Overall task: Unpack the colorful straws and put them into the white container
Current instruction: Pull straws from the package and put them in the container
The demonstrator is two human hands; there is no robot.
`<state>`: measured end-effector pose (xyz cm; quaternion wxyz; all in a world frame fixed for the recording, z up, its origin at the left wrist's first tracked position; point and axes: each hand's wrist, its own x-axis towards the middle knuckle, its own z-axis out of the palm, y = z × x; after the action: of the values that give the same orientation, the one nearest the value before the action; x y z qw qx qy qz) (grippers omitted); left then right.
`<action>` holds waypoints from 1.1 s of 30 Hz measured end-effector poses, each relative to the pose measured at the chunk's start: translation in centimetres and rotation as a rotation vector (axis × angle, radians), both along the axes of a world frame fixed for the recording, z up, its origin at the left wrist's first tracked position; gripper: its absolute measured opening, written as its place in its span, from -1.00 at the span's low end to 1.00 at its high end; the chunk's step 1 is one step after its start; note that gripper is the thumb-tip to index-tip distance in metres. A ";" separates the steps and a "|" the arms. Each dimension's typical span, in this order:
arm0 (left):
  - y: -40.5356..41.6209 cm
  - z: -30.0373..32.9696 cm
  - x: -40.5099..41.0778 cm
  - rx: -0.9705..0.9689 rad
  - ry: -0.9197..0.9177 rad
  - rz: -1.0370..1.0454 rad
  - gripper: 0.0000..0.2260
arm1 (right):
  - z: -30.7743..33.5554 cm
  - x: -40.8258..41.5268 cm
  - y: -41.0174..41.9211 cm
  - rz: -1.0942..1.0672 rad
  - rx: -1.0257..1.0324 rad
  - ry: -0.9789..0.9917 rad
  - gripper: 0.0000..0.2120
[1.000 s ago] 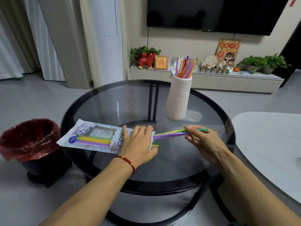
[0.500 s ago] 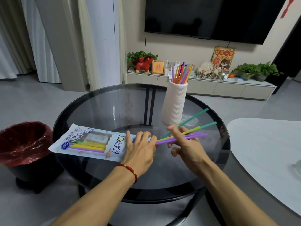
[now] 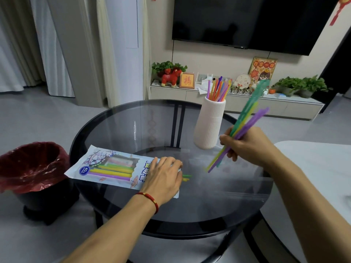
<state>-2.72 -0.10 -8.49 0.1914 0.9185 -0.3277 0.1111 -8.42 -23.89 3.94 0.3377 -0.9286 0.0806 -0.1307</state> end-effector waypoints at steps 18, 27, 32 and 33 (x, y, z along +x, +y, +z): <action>0.1 0.6 -0.2 -0.120 0.083 -0.083 -0.76 | -10.4 1.1 1.8 -0.190 0.261 -0.043 -0.68; -1.2 2.2 -0.5 -0.364 0.081 -0.110 -0.74 | -2.1 5.0 -0.1 -0.212 0.498 -0.301 -0.84; -1.6 2.9 -0.9 -0.470 0.074 -0.106 -0.71 | 3.6 8.3 -1.9 -0.264 0.543 -0.557 -0.86; -1.6 3.0 -0.8 -0.464 0.075 -0.107 -0.69 | 4.3 9.0 -2.2 -0.266 0.526 -0.577 -0.87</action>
<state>-3.52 -1.70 -5.53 0.4152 0.8347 -0.3341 0.1390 0.54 -26.05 8.24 0.5524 -0.7174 0.1328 -0.4031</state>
